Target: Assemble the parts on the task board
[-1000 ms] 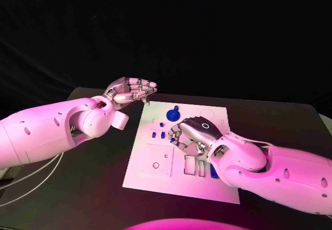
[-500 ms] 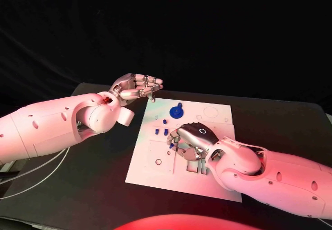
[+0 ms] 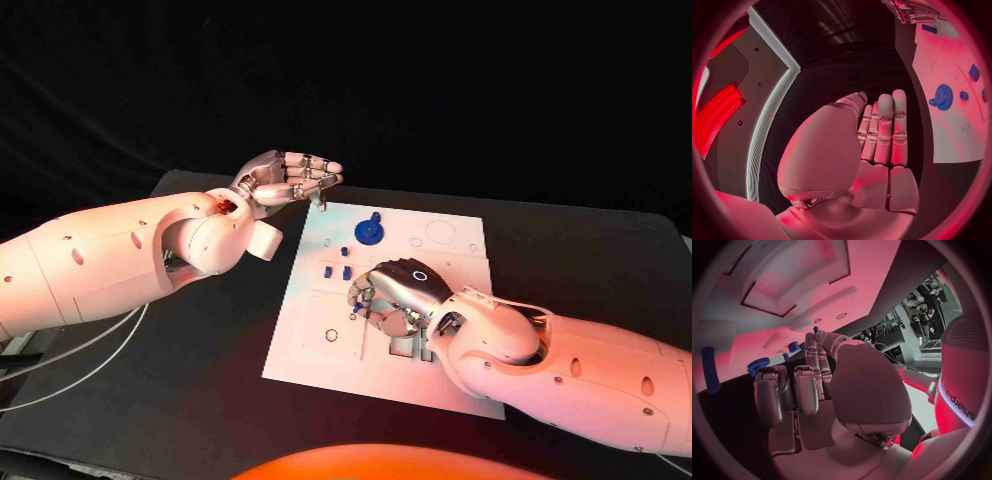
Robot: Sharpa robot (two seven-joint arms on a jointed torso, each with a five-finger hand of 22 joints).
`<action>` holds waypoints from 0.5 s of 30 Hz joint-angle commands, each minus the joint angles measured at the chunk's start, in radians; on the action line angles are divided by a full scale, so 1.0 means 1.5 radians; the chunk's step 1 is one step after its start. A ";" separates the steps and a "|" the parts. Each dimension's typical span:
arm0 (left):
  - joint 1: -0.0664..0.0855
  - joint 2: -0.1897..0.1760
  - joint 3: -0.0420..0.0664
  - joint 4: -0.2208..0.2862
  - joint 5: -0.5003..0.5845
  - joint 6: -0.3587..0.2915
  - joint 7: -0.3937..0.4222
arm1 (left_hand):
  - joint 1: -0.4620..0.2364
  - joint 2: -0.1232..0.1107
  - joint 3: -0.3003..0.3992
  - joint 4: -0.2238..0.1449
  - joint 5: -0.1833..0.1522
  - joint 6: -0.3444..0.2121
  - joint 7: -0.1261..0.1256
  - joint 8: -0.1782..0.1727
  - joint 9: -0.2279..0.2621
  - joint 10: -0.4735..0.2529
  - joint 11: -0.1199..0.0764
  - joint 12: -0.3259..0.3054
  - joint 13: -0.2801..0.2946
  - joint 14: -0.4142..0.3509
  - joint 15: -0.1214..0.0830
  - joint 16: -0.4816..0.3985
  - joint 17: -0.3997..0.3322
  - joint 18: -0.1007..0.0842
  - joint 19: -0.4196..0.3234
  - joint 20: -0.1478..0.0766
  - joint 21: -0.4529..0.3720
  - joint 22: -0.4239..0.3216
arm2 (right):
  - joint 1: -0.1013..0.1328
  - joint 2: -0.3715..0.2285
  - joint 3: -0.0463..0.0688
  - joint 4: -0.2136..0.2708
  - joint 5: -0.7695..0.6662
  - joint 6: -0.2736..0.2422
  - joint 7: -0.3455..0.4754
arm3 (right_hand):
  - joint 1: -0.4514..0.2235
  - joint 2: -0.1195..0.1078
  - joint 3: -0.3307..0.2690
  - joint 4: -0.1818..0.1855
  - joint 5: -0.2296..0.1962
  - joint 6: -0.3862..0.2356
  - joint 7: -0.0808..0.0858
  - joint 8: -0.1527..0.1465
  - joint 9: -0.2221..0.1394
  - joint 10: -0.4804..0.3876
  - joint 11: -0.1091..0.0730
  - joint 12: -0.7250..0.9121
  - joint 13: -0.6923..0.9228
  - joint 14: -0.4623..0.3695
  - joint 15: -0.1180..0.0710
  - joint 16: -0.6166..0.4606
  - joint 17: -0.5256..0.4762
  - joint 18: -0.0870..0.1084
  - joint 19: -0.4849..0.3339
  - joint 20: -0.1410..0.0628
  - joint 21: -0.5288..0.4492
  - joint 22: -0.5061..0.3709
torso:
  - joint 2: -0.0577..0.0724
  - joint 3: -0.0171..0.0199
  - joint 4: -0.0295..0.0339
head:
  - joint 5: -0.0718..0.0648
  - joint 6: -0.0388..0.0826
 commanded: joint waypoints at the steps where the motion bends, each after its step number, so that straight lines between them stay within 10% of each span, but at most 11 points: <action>1: 0.000 0.002 0.000 0.000 0.004 0.004 0.001 | -0.003 -0.005 0.005 0.000 0.004 -0.006 0.000 -0.002 -0.001 -0.004 -0.002 0.002 -0.001 -0.004 0.002 -0.004 -0.001 0.004 0.000 0.001 0.001 0.001 | -0.002 0.002 0.000 0.000 -0.001 0.015 0.009 | -0.004 0.003 -0.001 -0.003 0.004 0.003 0.003 0.005 0.001 -0.001 -0.005 -0.003 -0.001 0.039 -0.006 -0.002 0.030 -0.012 0.052 -0.004 0.003 0.158 | 0.000 0.0002 -0.0001 | 0.000 -0.002; 15: 0.000 0.003 0.000 -0.001 0.004 0.005 0.000 | -0.005 -0.005 0.005 0.000 0.004 -0.006 0.001 -0.002 -0.001 -0.005 -0.002 0.002 -0.001 -0.004 0.002 -0.004 -0.001 0.004 -0.001 0.001 0.001 0.001 | -0.014 0.009 -0.001 -0.007 0.000 0.016 0.011 | -0.005 0.003 -0.001 -0.003 0.004 0.002 0.003 0.005 0.001 -0.001 -0.005 -0.004 -0.001 0.039 -0.006 -0.002 0.030 -0.012 0.052 -0.004 0.003 0.158 | 0.001 0.0007 0.0001 | 0.005 -0.005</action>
